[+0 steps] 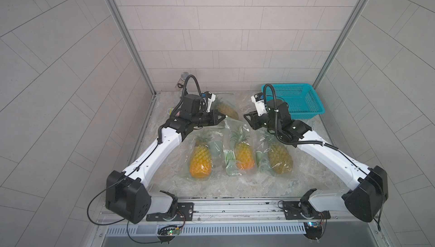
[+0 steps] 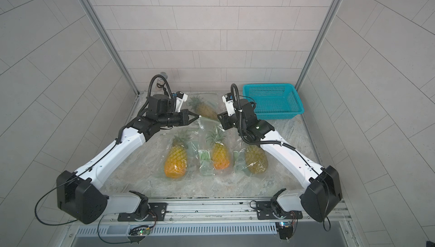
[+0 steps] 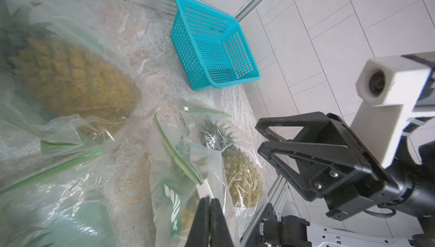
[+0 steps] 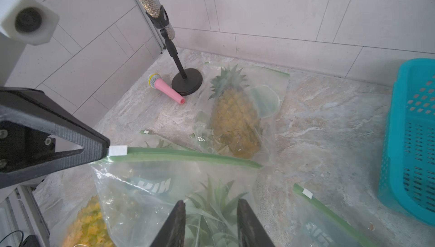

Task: Open the zip-top bag and take out the pineapple
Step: Adjust the zipper food storage bag at the center of the board.

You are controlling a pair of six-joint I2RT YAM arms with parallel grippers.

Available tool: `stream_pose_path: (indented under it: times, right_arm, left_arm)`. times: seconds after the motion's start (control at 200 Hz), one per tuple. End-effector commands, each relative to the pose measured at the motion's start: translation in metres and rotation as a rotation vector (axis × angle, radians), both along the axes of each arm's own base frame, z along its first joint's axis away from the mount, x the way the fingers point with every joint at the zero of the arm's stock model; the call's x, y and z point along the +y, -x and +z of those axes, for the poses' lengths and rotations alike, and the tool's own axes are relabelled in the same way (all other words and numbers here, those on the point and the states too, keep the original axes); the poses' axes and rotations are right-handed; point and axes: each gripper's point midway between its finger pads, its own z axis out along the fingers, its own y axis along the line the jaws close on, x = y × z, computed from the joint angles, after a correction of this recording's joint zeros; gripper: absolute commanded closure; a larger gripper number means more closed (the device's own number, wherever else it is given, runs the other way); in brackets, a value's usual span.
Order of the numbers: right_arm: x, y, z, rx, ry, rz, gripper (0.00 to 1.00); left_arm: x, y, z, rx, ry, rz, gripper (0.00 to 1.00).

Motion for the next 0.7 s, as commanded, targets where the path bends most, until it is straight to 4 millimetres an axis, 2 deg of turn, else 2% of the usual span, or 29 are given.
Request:
stream_pose_path:
  times: [0.0,0.255,0.415,0.695]
  right_arm:
    - [-0.015,0.0,0.003,-0.018,0.053,-0.021,0.6]
    - [-0.023,0.004,0.007,-0.038,0.062,0.042,0.58]
    - [-0.026,0.004,0.017,-0.077,0.066,0.102,0.55]
    - [-0.026,0.01,0.04,-0.118,-0.05,0.373,0.48]
  left_arm:
    - [-0.005,0.004,0.042,-0.115,0.026,-0.038,1.0]
    - [-0.026,0.012,0.067,-0.161,0.022,-0.104,1.0]
    - [-0.039,0.018,0.081,-0.195,0.006,-0.16,1.0]
    - [-0.053,0.045,0.101,-0.313,-0.016,-0.345,1.0]
